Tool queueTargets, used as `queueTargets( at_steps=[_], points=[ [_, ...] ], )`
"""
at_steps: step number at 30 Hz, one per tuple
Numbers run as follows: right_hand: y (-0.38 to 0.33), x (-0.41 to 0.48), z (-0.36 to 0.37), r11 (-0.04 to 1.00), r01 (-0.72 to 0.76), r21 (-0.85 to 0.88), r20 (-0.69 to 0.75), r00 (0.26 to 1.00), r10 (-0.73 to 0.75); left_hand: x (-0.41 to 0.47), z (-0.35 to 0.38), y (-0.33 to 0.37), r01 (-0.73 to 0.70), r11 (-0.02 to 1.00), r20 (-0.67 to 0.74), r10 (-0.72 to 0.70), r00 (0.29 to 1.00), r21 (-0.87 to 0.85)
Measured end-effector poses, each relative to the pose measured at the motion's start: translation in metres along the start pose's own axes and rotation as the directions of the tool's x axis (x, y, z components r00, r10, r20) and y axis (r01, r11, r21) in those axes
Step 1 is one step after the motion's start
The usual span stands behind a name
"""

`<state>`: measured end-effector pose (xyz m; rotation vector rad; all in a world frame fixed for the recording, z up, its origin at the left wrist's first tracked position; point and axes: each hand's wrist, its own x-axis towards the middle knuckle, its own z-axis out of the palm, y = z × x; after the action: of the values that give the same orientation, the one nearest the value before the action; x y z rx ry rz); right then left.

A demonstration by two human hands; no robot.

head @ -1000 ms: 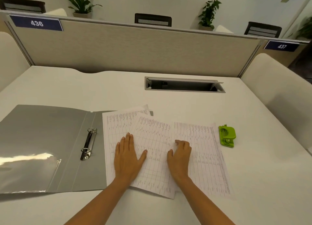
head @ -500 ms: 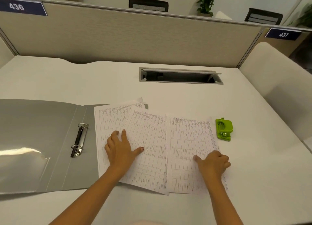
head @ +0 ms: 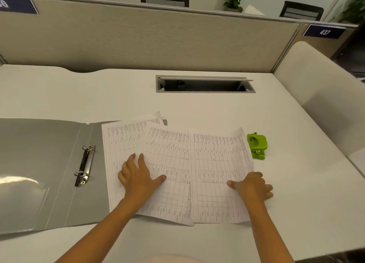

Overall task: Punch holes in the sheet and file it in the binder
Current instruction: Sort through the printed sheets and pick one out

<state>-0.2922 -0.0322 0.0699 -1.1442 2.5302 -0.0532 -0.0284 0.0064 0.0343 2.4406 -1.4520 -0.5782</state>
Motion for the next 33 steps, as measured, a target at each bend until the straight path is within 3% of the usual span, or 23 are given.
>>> queueTargets(
  at_steps=[4, 7, 9, 13, 16, 18, 21, 26, 31, 33],
  points=[
    [-0.002, -0.015, 0.0, 0.942, 0.278, 0.19, -0.207, 0.949, -0.238, -0.003, -0.003, 0.0, -0.035, 0.997, 0.041, 0.038, 0.998, -0.068],
    [-0.011, -0.033, -0.011, 0.865, 0.459, 0.202, -0.353, 0.858, -0.373, -0.005, -0.012, 0.003, -0.08, 0.925, 0.07, 0.114, 0.991, -0.372],
    [-0.019, -0.048, -0.023, 0.797, 0.554, 0.239, -0.427, 0.798, -0.426, -0.01, -0.023, 0.007, -0.069, 0.797, 0.051, 0.125, 0.991, -0.6],
    [-0.036, -0.071, -0.053, 0.638, 0.678, 0.365, -0.565, 0.706, -0.428, -0.01, -0.045, 0.009, 0.072, 0.576, 0.143, 0.079, 0.987, -0.815],
    [-0.045, -0.085, -0.07, 0.524, 0.61, 0.594, -0.468, 0.793, -0.391, -0.006, -0.061, 0.001, 0.259, 0.258, 0.292, 0.101, 0.951, -0.931],
    [-0.049, -0.093, -0.07, 0.464, 0.542, 0.701, -0.38, 0.834, -0.4, -0.006, -0.073, -0.003, 0.322, 0.136, 0.343, 0.18, 0.922, -0.937],
    [-0.052, -0.102, -0.058, 0.433, 0.459, 0.776, -0.256, 0.856, -0.449, -0.009, -0.084, -0.012, 0.334, 0.111, 0.347, 0.13, 0.929, -0.936],
    [-0.053, -0.111, -0.025, 0.498, 0.386, 0.777, -0.077, 0.843, -0.533, -0.012, -0.095, -0.037, 0.21, 0.27, 0.221, 0.009, 0.975, -0.939],
    [-0.05, -0.101, 0.0, 0.631, 0.426, 0.649, 0.025, 0.816, -0.577, -0.015, -0.097, -0.059, 0.22, 0.275, 0.214, -0.05, 0.976, -0.936],
    [-0.046, -0.095, 0.009, 0.765, 0.474, 0.436, 0.127, 0.809, -0.574, -0.017, -0.094, -0.069, 0.23, 0.261, 0.219, -0.071, 0.973, -0.937]
  ],
)
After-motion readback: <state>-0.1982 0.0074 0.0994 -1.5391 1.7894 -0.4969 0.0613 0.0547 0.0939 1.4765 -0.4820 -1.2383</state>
